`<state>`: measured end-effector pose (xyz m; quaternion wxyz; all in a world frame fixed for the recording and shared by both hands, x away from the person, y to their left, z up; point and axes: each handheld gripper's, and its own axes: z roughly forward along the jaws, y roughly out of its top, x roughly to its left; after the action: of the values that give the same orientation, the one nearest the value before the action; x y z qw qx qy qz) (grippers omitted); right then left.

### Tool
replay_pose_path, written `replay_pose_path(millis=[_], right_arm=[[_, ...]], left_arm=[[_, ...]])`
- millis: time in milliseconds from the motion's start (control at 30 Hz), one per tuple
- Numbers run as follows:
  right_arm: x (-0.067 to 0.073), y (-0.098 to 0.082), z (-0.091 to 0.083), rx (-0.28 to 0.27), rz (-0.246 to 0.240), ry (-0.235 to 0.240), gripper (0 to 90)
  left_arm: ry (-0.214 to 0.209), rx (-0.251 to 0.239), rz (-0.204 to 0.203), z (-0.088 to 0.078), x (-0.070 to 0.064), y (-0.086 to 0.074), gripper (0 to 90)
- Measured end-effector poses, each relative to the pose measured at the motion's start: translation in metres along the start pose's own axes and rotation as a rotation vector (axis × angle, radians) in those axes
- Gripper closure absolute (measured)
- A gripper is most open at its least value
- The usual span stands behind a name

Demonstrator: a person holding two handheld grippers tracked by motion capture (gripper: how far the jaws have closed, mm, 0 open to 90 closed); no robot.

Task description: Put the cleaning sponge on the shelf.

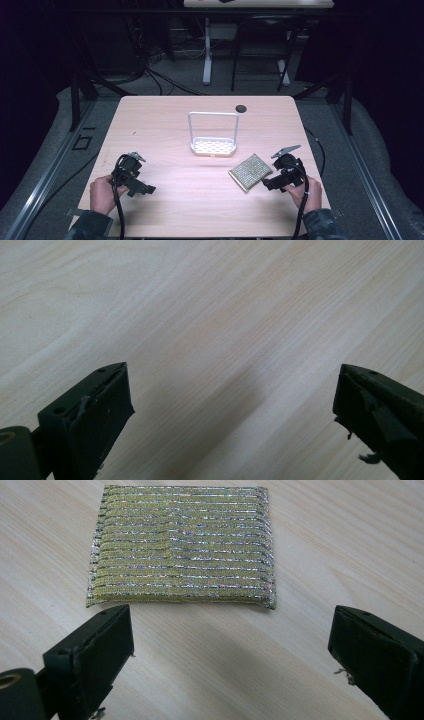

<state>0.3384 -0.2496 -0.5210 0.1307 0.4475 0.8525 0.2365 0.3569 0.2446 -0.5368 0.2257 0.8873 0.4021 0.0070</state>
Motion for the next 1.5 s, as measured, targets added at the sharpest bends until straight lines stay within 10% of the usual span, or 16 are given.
replay_pose_path(millis=[1500], right_arm=[[0.023,0.044,0.048,0.113,-0.116,0.074,0.0]], left_arm=[[-0.006,0.025,0.02,0.005,-0.002,0.003,1.4]])
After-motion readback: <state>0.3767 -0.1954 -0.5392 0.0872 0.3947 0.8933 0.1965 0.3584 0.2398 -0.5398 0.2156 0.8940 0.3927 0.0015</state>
